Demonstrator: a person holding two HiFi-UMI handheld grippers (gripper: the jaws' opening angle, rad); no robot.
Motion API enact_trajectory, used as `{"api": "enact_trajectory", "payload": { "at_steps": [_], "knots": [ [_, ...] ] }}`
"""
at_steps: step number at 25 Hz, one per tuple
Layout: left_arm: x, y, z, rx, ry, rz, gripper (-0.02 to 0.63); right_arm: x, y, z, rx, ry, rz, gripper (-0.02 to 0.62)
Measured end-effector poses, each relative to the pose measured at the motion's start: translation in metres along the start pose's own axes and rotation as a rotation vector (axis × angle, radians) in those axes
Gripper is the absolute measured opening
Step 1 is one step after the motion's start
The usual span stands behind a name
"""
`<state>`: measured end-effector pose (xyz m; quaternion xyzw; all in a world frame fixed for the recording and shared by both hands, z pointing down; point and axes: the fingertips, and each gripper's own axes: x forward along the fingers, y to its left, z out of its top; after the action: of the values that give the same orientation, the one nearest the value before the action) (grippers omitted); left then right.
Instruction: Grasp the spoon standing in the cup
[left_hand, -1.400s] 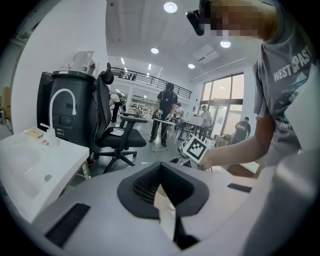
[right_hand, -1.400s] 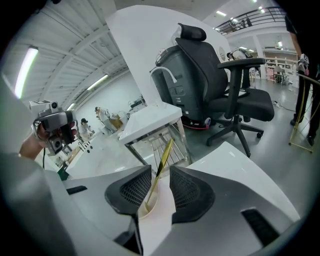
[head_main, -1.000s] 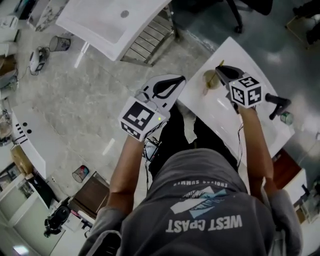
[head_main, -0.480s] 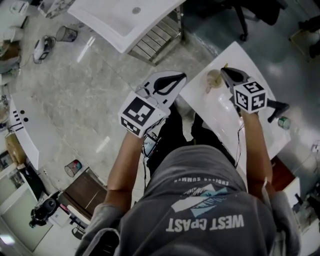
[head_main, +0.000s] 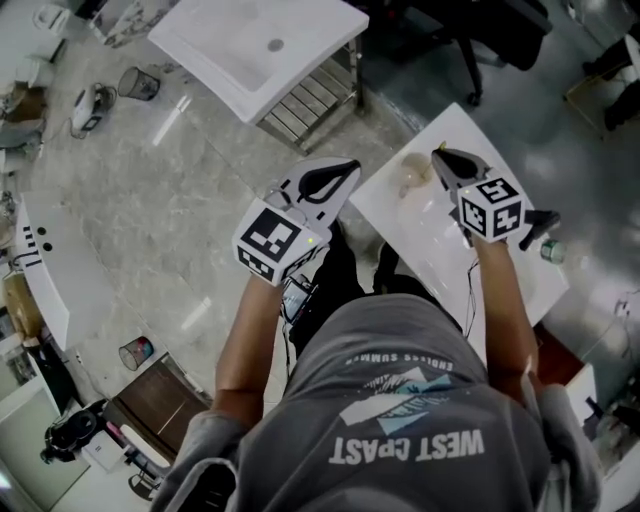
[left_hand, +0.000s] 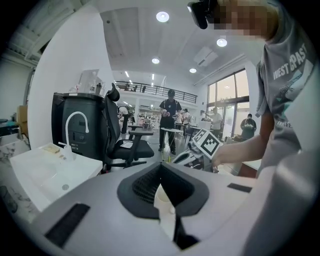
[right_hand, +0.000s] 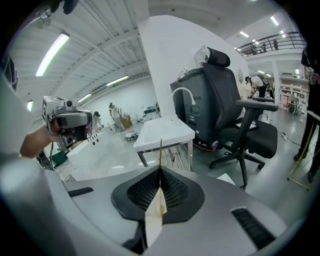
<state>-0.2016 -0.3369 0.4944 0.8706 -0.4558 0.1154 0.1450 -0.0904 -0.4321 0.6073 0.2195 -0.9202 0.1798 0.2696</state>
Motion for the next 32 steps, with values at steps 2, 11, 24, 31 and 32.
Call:
{"api": "enact_trajectory", "payload": {
  "at_steps": [2,11,24,31,32],
  "knots": [
    [0.0,-0.003,0.004,0.012,-0.008,0.002,0.002,-0.007,0.003,0.007,-0.02,-0.016,-0.002,0.034],
    [0.006,-0.025,0.017,0.077,-0.057,0.014,0.002,-0.043,0.015,0.024,-0.095,-0.101,-0.002,0.034],
    [-0.004,-0.045,0.042,0.175,-0.069,0.008,0.002,-0.103,0.042,0.051,-0.236,-0.16,-0.01,0.034],
    [-0.018,-0.059,0.065,0.215,-0.104,0.011,0.002,-0.132,0.059,0.074,-0.325,-0.198,-0.029,0.034],
    [-0.02,-0.062,0.068,0.219,-0.115,0.013,0.002,-0.136,0.062,0.078,-0.34,-0.207,-0.03,0.034]
  ]
}}
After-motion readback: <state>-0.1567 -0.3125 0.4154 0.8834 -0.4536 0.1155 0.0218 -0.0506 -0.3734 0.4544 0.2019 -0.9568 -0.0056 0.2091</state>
